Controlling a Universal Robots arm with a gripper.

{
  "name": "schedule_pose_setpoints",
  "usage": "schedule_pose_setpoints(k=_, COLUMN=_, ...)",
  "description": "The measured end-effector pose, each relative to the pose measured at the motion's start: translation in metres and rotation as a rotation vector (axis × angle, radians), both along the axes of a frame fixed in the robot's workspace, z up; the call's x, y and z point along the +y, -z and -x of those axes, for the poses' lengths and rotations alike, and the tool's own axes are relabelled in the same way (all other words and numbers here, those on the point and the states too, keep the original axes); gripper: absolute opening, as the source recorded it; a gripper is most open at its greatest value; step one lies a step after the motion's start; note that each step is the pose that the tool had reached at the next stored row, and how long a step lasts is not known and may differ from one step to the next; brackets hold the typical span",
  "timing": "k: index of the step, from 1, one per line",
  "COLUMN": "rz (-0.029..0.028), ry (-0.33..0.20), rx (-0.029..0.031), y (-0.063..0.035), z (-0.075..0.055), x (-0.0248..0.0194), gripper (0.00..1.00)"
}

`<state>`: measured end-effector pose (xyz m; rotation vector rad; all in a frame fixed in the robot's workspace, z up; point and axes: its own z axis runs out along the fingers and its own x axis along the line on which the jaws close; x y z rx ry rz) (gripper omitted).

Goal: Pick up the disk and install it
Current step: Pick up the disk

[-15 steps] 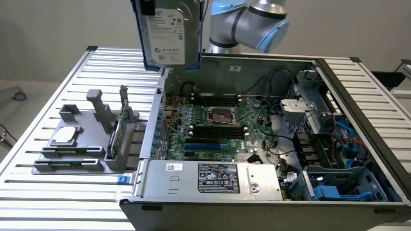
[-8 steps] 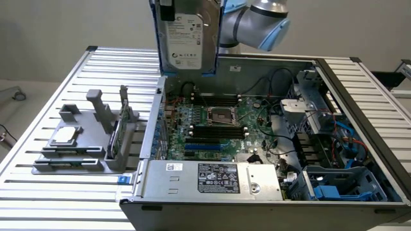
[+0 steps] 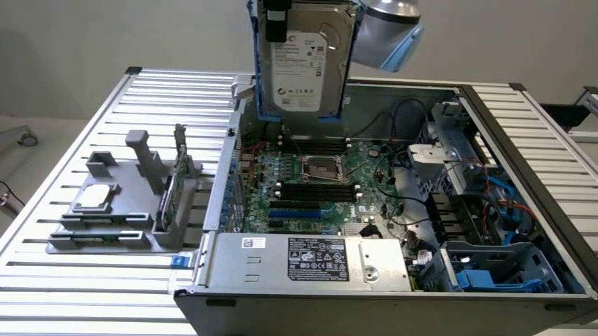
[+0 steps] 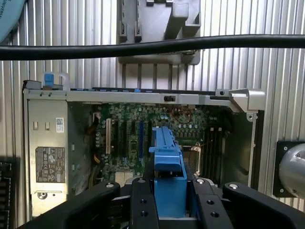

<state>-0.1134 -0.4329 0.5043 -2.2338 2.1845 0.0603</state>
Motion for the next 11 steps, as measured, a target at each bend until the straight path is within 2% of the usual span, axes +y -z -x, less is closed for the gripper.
schedule_pose_setpoints(k=5, rz=0.0, ry=0.0, rx=0.0, y=0.0027, z=-0.014, x=-0.0133, gripper=0.33)
schedule_pose_setpoints(k=11, rz=0.0001, ry=0.0, rx=0.0, y=0.0072, z=-0.03, x=-0.0318, gripper=0.33)
